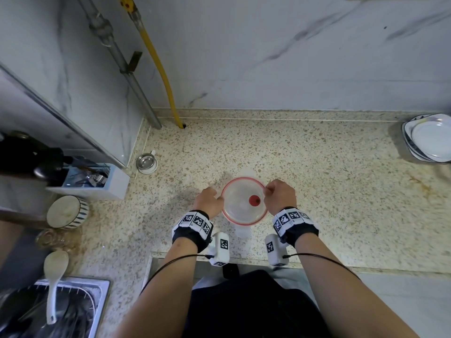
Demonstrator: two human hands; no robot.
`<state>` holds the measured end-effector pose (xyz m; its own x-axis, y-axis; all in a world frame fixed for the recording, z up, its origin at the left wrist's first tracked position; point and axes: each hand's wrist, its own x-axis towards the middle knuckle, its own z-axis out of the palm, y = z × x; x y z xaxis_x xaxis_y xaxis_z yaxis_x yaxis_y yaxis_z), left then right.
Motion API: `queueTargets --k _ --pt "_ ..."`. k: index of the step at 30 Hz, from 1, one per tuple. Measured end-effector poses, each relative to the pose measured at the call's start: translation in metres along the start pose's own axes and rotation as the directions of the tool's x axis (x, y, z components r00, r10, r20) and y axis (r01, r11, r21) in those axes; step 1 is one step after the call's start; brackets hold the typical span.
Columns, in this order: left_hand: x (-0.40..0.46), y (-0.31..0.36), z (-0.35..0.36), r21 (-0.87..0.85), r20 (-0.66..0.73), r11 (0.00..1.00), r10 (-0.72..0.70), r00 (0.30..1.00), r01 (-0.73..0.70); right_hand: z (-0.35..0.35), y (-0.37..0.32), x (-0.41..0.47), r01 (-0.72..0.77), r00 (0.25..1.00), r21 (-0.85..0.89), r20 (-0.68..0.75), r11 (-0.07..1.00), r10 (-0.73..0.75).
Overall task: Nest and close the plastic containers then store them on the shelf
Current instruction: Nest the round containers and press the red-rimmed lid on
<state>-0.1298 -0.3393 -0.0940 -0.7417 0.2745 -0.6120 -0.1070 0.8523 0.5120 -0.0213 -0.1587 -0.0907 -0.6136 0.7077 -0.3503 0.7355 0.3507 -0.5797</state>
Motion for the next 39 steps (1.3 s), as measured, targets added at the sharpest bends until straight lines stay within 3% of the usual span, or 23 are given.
queueTargets --k 12,23,30,35,39 --pt "0.001 0.008 0.010 -0.089 -0.071 0.995 0.033 0.997 -0.040 0.003 0.000 0.004 -0.076 0.996 -0.029 -0.040 0.997 0.075" --pt "0.006 0.010 0.009 -0.193 -0.016 0.981 0.024 1.000 -0.027 -0.003 0.004 0.015 -0.051 0.999 -0.121 0.014 0.991 0.053" --pt "0.002 0.010 0.013 -0.158 -0.052 0.987 0.034 0.998 -0.042 -0.001 0.004 0.012 -0.088 0.996 -0.127 -0.018 0.988 0.086" --pt "-0.004 0.016 0.014 -0.114 -0.162 0.993 0.000 0.987 -0.018 -0.001 0.004 0.014 -0.107 0.994 -0.130 -0.009 0.986 0.107" --pt "-0.006 0.025 0.014 -0.053 -0.166 0.998 0.018 0.986 -0.027 0.000 0.003 0.013 -0.092 0.996 -0.206 -0.033 0.974 0.087"
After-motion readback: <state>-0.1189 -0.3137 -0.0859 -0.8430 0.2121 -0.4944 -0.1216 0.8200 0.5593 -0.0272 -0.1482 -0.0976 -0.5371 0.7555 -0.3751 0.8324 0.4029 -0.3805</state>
